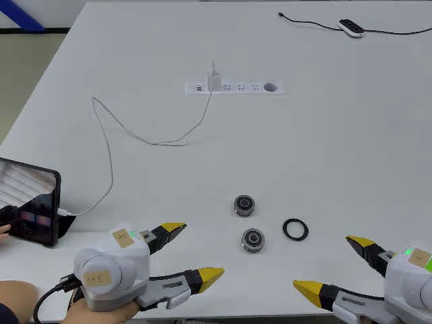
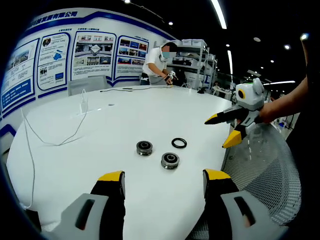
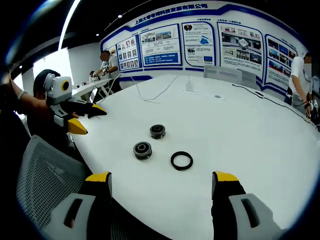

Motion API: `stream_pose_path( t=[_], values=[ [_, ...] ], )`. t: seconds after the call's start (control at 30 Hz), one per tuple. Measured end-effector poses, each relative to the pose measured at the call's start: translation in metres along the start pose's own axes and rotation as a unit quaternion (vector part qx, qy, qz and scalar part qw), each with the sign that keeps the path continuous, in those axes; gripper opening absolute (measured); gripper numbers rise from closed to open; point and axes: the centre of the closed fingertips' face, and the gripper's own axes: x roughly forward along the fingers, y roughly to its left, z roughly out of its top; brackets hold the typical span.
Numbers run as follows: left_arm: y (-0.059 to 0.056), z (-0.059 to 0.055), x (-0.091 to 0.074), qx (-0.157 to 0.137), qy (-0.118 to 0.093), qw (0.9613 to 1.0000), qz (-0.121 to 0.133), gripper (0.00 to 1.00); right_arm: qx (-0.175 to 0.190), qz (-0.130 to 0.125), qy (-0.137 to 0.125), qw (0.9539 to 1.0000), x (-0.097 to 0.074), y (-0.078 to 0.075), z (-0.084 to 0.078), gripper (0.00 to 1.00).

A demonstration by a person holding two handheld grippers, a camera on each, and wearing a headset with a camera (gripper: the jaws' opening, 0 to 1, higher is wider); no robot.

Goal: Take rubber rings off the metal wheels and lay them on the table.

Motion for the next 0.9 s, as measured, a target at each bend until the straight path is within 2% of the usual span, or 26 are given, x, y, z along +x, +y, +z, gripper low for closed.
stream_pose_path(
  t=[0.3, 0.53, 0.9],
  values=[
    [-0.003, 0.000, 0.001, -0.002, 0.003, 1.0000, 0.003, 0.71, -0.029, -0.005, -0.030, 0.9991, -0.004, -0.005, 0.010, 0.98],
    [-0.003, 0.000, 0.003, -0.004, 0.004, 0.9999, 0.010, 0.78, -0.026, -0.005, -0.031, 0.9992, -0.009, -0.010, 0.008, 0.99],
    [0.006, -0.001, 0.000, -0.009, 0.005, 0.9995, 0.029, 0.87, -0.018, -0.001, -0.027, 0.9995, -0.009, -0.008, 0.005, 0.99]
  ],
)
